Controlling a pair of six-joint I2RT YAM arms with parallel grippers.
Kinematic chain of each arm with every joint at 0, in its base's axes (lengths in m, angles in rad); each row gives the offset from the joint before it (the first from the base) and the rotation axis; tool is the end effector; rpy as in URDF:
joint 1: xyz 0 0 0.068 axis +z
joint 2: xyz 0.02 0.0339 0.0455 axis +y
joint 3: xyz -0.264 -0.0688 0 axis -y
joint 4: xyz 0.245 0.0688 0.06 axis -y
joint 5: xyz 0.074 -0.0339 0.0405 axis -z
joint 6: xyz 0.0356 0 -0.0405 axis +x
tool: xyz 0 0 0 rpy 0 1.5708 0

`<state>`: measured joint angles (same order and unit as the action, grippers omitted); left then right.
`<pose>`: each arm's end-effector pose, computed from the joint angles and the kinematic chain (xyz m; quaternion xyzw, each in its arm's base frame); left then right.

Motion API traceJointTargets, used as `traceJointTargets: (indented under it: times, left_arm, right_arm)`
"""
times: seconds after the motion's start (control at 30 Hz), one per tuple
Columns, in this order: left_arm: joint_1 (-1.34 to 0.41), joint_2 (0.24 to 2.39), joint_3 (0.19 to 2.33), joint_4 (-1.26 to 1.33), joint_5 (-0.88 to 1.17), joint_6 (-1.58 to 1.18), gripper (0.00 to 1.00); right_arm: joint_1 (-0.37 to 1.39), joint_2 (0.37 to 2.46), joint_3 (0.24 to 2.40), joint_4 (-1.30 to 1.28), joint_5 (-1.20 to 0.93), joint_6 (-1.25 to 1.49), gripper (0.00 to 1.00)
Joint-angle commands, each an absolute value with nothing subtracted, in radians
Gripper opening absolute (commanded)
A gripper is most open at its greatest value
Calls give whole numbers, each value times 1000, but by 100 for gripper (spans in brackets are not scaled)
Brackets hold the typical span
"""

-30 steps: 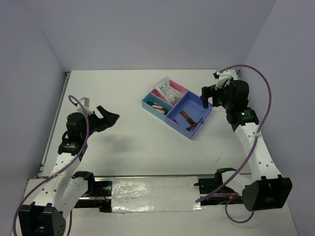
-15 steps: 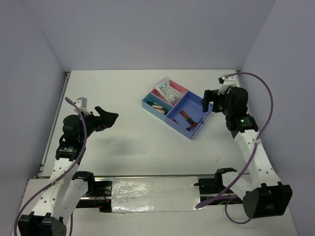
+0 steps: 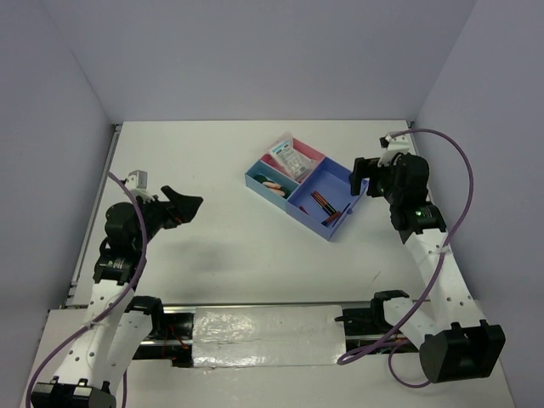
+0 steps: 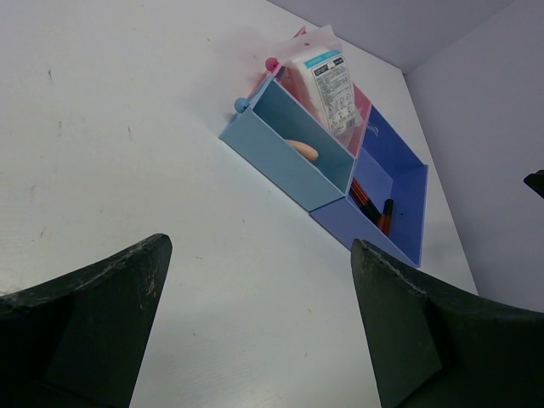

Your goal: Organize the makeup

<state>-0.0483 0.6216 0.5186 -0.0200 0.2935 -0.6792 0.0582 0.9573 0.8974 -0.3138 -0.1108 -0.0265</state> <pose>0.1618 -0.0181 0.2885 -0.1379 0.7347 -0.3355 0.5733 0.2174 0.0166 0.3347 -0.0661 0.8228 0.0547 0.5618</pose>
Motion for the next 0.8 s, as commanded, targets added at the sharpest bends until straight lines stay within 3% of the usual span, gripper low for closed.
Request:
traceJointTargets:
  times: [0.0,0.77]
  left_arm:
    - [-44,607,522,3,293,-650,99]
    - [-44,588,514,-32,290,-647,99]
  right_arm:
    - [57,928,890,-278,-94,-11,100]
    - [55,923,890,-282,-89,-3,100]
